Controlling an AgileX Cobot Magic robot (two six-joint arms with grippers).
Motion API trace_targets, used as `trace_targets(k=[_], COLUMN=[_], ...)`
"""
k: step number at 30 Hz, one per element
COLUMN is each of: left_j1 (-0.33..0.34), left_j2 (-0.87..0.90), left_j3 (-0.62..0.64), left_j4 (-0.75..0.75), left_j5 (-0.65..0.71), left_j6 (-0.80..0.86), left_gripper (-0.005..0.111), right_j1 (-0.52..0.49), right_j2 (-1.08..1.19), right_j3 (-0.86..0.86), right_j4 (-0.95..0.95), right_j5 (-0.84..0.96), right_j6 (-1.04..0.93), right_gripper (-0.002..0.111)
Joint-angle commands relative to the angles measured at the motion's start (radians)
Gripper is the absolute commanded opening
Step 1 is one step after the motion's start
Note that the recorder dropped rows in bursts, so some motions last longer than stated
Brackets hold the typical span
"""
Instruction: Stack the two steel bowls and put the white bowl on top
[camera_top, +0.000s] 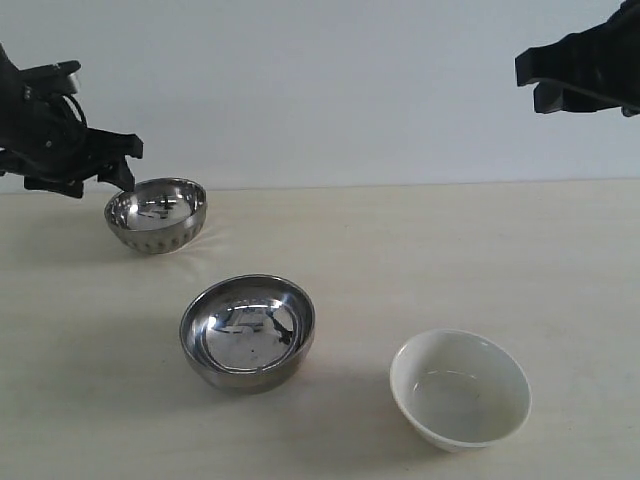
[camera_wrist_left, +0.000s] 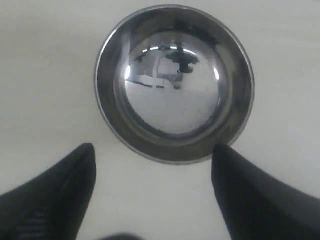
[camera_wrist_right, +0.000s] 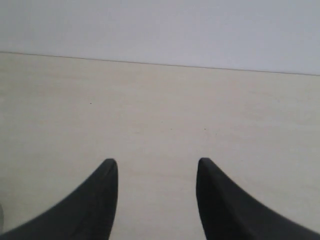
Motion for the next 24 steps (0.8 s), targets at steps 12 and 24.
trace_targets(k=[12,24], left_j1=[0.027,0.034], left_j2=[0.208,0.298], left_j3=[-0.188,-0.208], left_j4=[0.092,0.046], left_j5=[0.019,-0.049], left_j6=[-0.156,-0.170], left_gripper=[0.062,0.060], right_j1=[-0.002,-0.002], right_j2=[-0.001,-0.001], right_j3=[-0.006,-0.006], right_j4=[0.014,0.020], right_j5=[0.019,0.012], right_j6=[-0.060,-0.067], right_gripper=[0.044,0.044])
